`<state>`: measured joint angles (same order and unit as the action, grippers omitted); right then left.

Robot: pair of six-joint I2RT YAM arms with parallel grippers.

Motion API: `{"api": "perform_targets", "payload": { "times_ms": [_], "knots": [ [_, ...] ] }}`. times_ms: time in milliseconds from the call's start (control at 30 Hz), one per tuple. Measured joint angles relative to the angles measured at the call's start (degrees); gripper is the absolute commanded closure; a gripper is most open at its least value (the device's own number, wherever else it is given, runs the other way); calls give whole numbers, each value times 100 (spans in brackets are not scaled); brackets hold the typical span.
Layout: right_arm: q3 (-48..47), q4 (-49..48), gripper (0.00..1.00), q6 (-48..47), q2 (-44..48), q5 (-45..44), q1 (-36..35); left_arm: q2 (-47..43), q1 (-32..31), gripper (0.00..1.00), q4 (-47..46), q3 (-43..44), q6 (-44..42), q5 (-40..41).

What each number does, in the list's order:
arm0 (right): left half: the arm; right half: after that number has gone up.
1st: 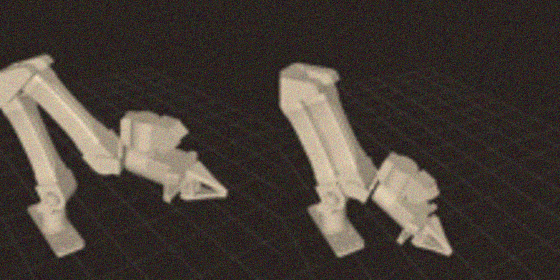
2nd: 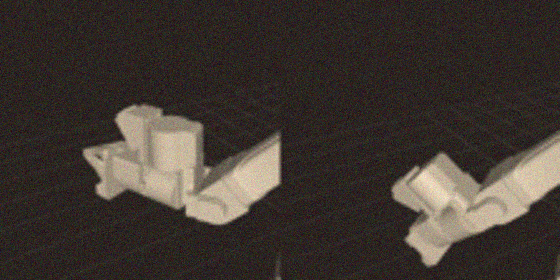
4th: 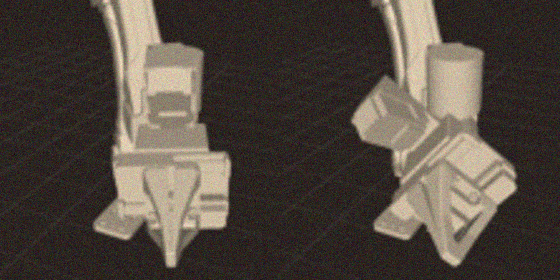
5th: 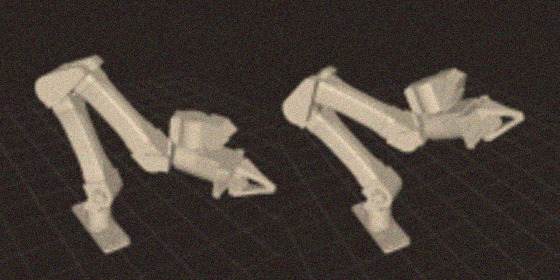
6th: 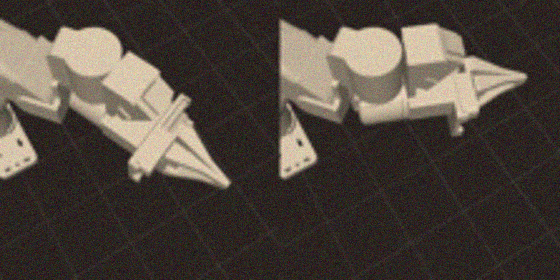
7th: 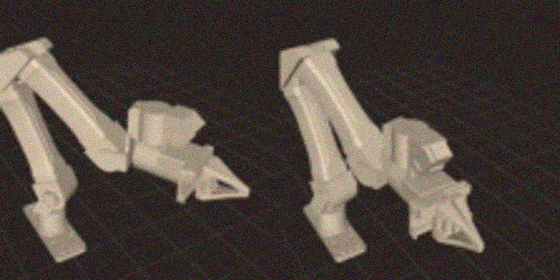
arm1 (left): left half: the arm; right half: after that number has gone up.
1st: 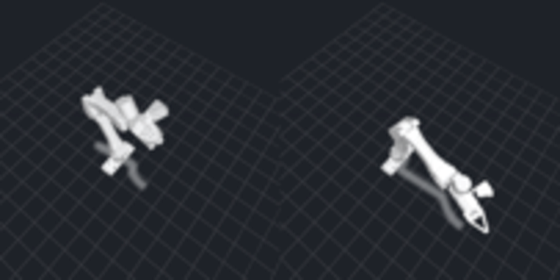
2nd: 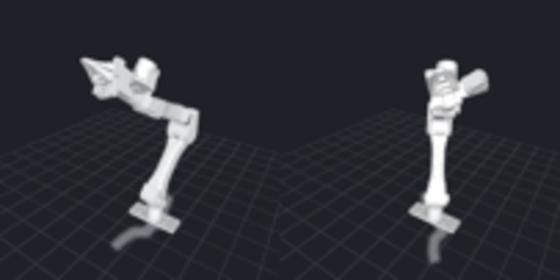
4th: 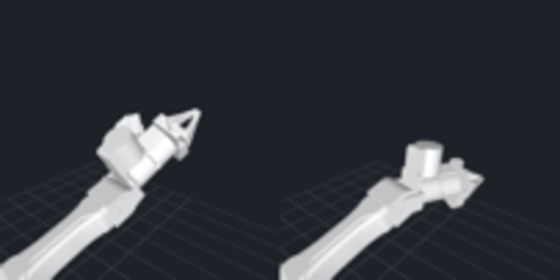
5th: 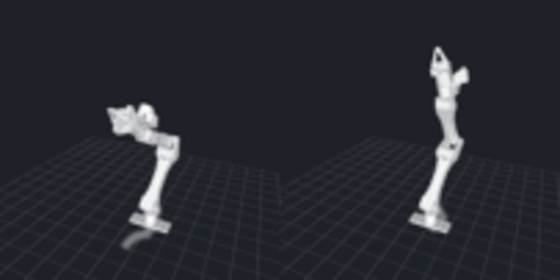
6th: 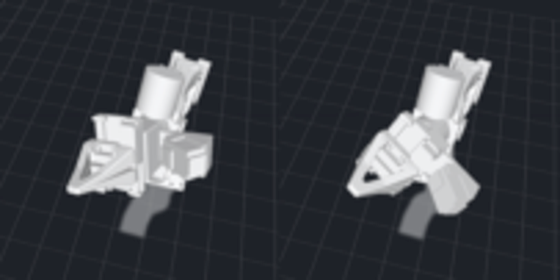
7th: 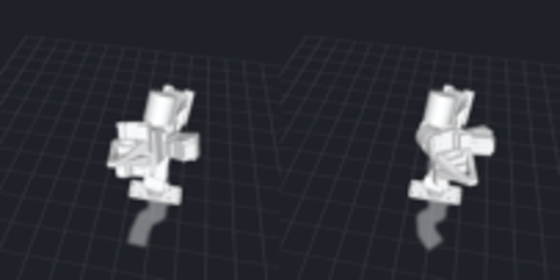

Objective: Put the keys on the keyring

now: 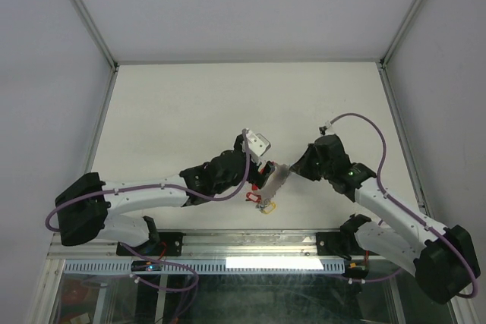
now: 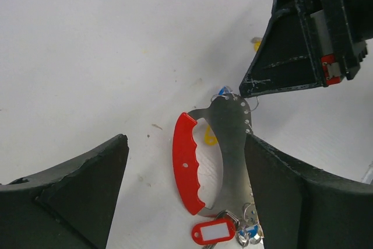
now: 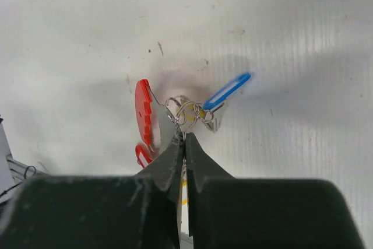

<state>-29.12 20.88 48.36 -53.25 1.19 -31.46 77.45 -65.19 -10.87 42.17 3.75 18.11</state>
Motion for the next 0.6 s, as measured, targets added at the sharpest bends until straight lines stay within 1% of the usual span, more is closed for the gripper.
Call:
{"api": "perform_targets", "payload": {
  "times_ms": [300, 467, 600],
  "knots": [
    [-754, 94, 100, -1554, 111, 256, 0, -1032, 0, 18, -772, -584, -205, 9],
    [-1257, 105, 100, -2131, 125, 481, 0, -1429, 0, 18, -1045, -715, -442, 28],
    [-1692, 216, 100, -2411, 79, 562, 0, -1578, 0, 18, -1167, -723, -595, 59]
  ]
}}
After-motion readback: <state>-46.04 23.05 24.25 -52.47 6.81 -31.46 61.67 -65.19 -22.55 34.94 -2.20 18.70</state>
